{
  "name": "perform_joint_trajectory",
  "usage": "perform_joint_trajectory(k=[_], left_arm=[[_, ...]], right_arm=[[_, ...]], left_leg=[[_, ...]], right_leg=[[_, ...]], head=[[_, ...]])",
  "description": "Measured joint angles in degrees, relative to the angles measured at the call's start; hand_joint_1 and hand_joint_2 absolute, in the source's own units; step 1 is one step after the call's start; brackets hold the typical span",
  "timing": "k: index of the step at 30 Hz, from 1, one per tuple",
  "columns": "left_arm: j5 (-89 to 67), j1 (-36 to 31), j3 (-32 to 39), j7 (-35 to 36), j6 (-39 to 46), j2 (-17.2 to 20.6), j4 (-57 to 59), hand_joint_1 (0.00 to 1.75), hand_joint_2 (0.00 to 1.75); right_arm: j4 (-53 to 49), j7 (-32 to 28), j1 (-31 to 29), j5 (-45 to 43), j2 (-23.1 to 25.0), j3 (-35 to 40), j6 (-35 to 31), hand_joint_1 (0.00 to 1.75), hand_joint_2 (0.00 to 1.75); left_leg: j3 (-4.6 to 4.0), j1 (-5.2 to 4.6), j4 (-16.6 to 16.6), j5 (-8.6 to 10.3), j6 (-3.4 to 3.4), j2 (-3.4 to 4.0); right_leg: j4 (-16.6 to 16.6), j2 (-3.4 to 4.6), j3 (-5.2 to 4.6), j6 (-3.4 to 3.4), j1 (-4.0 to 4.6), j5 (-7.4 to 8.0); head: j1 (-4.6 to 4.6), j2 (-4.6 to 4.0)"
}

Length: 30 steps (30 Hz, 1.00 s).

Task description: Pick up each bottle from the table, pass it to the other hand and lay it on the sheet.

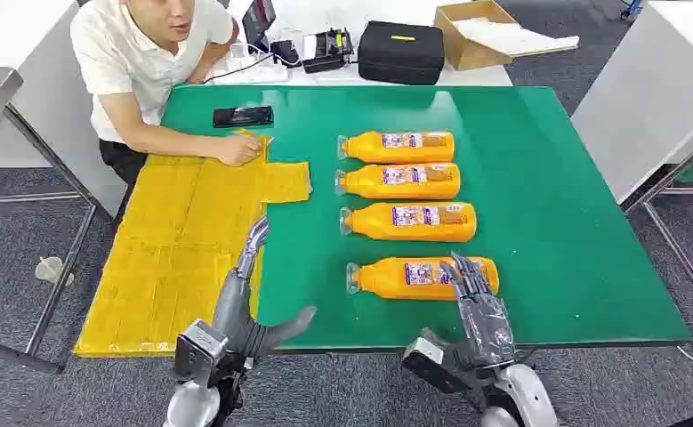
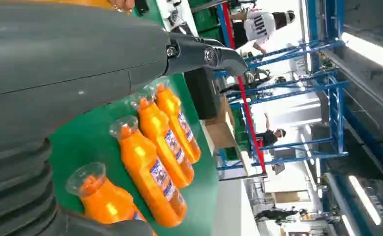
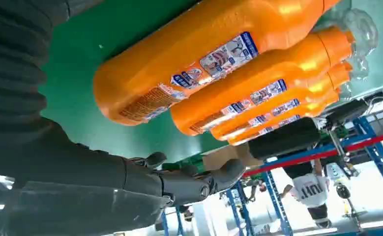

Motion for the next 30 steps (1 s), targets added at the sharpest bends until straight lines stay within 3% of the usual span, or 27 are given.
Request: perform_joint_trajectory(k=[8, 20, 30], left_arm=[[1.59, -0.62, -0.61, -0.04, -0.44, 0.0, 0.74, 0.0, 1.75], [2.49, -1.7, -2.29, 1.29, -1.68, 0.0, 1.71, 0.0, 1.75], [0.26, -3.46, -3.08, 4.5, 2.49, 0.0, 4.96, 0.0, 1.75]], right_arm=[[3.63, 0.57, -2.79, -0.59, -3.21, 0.72, 0.02, 0.0, 1.75], [15.19, 1.48, -14.36, -0.88, -4.98, 1.48, 4.11, 0.0, 1.75], [21.66, 2.56, -18.41, -0.74, -7.23, 3.39, 6.03, 0.0, 1.75]], left_leg=[[0.0, -0.02, 0.01, 0.01, 0.02, 0.0], [0.02, -0.01, 0.02, 0.05, 0.04, 0.01], [0.02, -0.01, 0.02, 0.04, 0.04, 0.0]], right_leg=[[0.0, 0.0, 0.04, 0.02, -0.01, 0.02], [0.0, 0.02, 0.05, 0.02, 0.0, 0.04], [0.0, 0.02, 0.06, 0.02, -0.01, 0.04]], head=[[0.0, 0.0], [-0.02, 0.0], [0.0, 0.0]])
